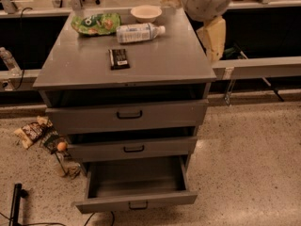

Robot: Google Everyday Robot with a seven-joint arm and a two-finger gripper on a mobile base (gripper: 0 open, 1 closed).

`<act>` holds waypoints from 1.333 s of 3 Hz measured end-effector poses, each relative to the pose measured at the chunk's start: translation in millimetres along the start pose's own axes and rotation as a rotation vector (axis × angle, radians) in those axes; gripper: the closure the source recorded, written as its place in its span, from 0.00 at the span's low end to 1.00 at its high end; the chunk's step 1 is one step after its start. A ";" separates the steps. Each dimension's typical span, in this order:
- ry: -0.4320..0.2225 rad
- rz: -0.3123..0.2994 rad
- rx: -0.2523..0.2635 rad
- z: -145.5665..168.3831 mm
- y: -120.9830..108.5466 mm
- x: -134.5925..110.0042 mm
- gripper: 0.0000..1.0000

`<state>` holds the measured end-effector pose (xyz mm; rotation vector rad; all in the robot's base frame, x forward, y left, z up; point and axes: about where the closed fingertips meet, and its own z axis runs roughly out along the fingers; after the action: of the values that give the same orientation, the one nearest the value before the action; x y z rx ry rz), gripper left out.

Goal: Place rxbar chocolate into bottom drawer

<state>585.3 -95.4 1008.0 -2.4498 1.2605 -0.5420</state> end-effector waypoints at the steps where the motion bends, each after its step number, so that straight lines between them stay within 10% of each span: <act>1: -0.022 -0.130 -0.055 23.0 -24.5 22.0 0.00; 2: -0.097 -0.322 -0.093 51.5 -58.4 31.8 0.00; 3: -0.161 -0.492 -0.024 69.9 -103.2 15.1 0.00; 4: -0.134 -0.524 0.049 66.7 -123.8 20.9 0.00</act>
Offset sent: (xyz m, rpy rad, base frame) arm 0.1104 -0.0008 0.0252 -0.1971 0.1442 0.4964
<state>714.6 -36.4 1009.8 -2.7188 0.5377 -0.5137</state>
